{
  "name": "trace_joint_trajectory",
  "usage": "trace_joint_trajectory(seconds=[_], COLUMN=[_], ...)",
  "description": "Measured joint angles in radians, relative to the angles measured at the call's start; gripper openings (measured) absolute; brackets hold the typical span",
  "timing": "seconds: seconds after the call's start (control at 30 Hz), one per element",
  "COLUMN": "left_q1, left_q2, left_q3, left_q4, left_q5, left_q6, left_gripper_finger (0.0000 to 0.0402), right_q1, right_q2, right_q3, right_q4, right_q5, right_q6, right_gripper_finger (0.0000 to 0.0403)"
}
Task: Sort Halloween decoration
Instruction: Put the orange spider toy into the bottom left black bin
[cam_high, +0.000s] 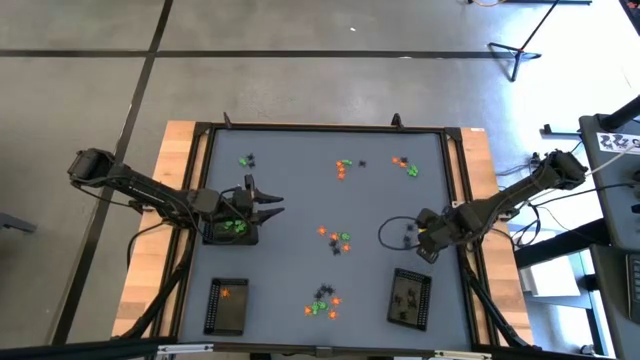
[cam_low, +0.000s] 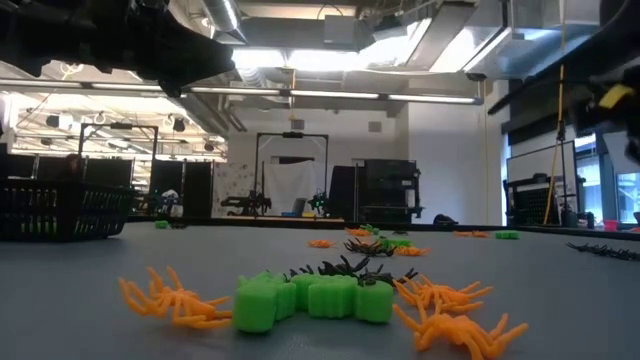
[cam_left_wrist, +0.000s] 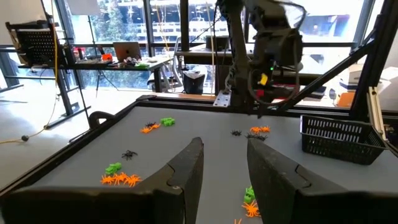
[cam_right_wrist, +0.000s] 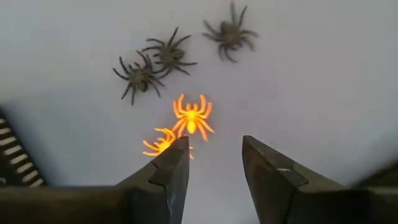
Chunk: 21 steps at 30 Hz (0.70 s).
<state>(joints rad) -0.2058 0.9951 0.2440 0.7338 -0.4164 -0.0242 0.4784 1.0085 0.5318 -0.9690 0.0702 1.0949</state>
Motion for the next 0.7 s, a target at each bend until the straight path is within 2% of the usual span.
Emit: trace_joint_trajectory(seconds=[0.2,0.4,0.5,0.7], left_q1=[0.001,0.001,0.001,0.001], left_q2=[0.0,0.0,0.0,0.0], left_q3=[0.0,0.0,0.0,0.0], left_q4=[0.0,0.0,0.0,-0.001], left_q5=[0.0,-0.001,-0.02,-0.036], left_q6=[0.0,0.0,0.001,0.001], left_gripper_finger=[0.0116,0.0116,0.0116,0.0116], right_q1=[-0.015,-0.015,-0.014,-0.014], right_q2=[-0.024,-0.025,-0.025,-0.025], right_q3=[-0.11,-0.158,-0.159,-0.159], right_q4=[0.162,0.214,0.209,0.202], right_q5=[-0.024,-0.045,-0.026,-0.009], right_q6=[-0.006,-0.003,-0.003,-0.012], right_gripper_finger=[0.0145,0.0139,0.0111,0.0012])
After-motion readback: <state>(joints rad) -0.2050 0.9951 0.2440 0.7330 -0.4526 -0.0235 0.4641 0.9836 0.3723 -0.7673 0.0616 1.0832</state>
